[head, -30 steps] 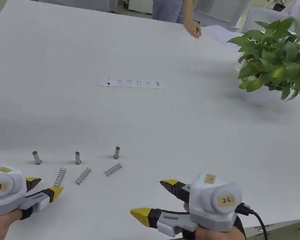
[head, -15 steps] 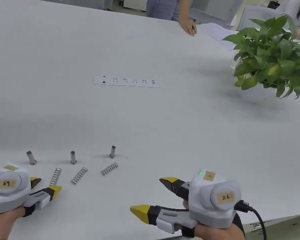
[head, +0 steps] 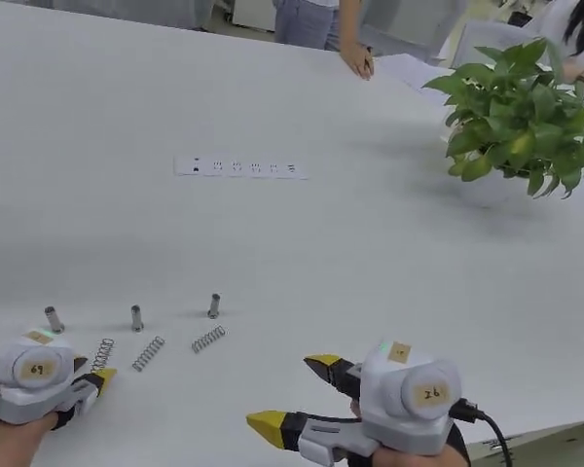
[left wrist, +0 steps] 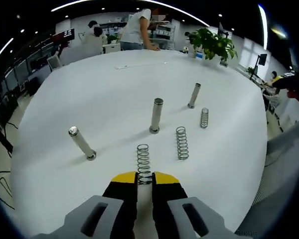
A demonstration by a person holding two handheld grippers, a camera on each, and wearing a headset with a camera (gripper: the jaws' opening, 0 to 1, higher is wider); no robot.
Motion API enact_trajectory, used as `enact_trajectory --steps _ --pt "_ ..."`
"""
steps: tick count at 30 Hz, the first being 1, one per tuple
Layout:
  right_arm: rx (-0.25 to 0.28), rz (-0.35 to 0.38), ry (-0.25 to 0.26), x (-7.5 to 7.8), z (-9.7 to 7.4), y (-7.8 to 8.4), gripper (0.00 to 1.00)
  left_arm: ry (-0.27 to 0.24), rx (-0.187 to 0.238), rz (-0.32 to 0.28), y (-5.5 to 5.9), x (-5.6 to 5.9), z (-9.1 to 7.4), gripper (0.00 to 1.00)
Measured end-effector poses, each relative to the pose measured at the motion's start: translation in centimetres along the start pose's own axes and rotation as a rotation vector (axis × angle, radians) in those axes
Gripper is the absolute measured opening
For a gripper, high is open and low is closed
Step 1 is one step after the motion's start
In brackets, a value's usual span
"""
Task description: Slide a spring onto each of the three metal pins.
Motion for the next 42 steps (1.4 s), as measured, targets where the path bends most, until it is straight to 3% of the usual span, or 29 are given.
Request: enact_trajectory --steps 3,5,7,12,19,27,42 --pt "-0.001 -0.001 0.002 0.0 -0.1 0.0 0.63 0.044 0.004 -0.036 0.0 0.0 0.3 0.02" --pt "0.001 -0.001 0.003 0.0 -0.1 0.1 0.63 0.032 0.001 -0.037 -0.1 -0.1 0.2 0.02" --pt "0.003 -0.001 0.002 0.0 -0.1 0.0 0.63 0.033 0.011 -0.09 -0.1 -0.2 0.0 0.02" --pt "0.007 -0.006 -0.006 -0.2 0.1 0.0 0.63 0.026 0.025 -0.111 0.1 -0.7 -0.8 0.02" --pt "0.005 -0.01 -0.022 -0.8 0.5 0.2 0.62 0.009 0.078 -0.172 -0.2 -1.5 -3.0 0.02" --pt "0.005 -0.011 -0.041 -1.3 1.0 0.2 0.62 0.005 0.133 -0.198 -0.8 -1.4 -4.9 0.02" --pt "-0.002 -0.005 -0.048 -1.6 1.1 0.7 0.62 0.007 0.165 -0.188 -1.6 -0.7 -7.1 0.02"
Point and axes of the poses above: the centre of the closed fingertips' face, and the gripper's own axes: z roughly forward along the fingers, x roughly to its right, y roughly out of its underside, the point moved 7 cm from there along -z, roughly backward along the fingers, and after that the axes turned 7 degrees about x, right-handed, at the moved point
